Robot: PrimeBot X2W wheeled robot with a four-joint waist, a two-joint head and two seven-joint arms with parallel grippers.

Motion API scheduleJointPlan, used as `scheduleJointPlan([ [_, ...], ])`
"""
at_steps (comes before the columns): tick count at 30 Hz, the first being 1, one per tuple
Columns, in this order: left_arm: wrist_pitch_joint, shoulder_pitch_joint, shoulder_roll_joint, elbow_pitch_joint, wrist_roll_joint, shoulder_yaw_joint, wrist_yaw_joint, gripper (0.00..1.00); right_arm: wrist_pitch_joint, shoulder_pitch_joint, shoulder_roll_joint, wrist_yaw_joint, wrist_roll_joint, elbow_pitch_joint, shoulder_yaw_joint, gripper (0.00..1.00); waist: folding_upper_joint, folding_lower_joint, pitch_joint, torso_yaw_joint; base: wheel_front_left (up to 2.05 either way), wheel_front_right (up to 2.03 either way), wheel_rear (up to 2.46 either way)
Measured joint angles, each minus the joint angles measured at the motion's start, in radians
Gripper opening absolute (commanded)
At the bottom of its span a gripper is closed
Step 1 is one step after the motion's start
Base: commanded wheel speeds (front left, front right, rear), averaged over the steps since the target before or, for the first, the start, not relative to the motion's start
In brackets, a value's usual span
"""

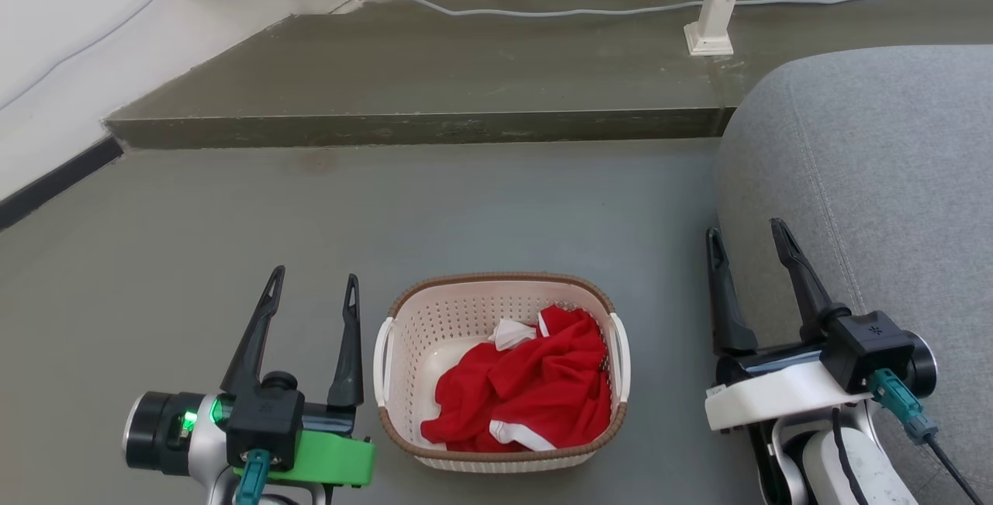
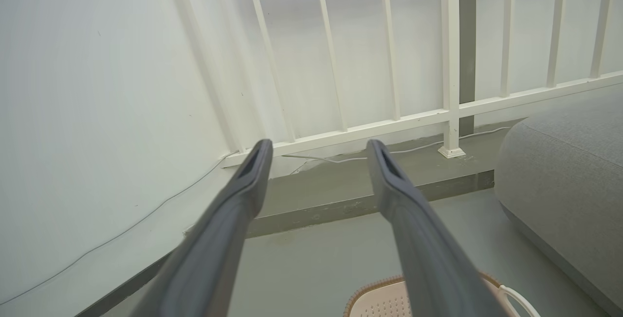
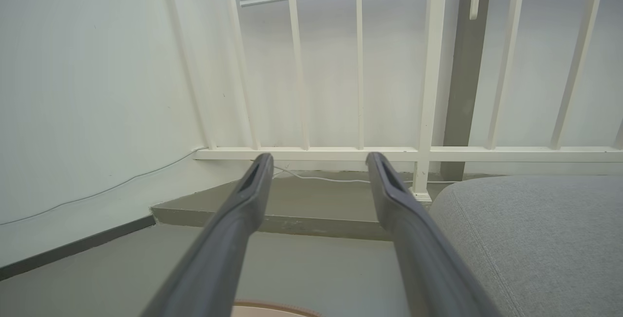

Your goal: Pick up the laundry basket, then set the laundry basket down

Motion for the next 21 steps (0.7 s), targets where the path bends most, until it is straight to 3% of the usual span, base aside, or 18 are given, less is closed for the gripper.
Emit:
scheduleJointPlan([
  [21,0.000,0.001,0.000,-0.007,0.006,0.007,0.003,1.00,-0.001,0.000,0.000,-0.006,-0.002,-0.010,0.002,1.00,0.0000,0.0000,0.022,0.000,0.00,0.00,0.00],
])
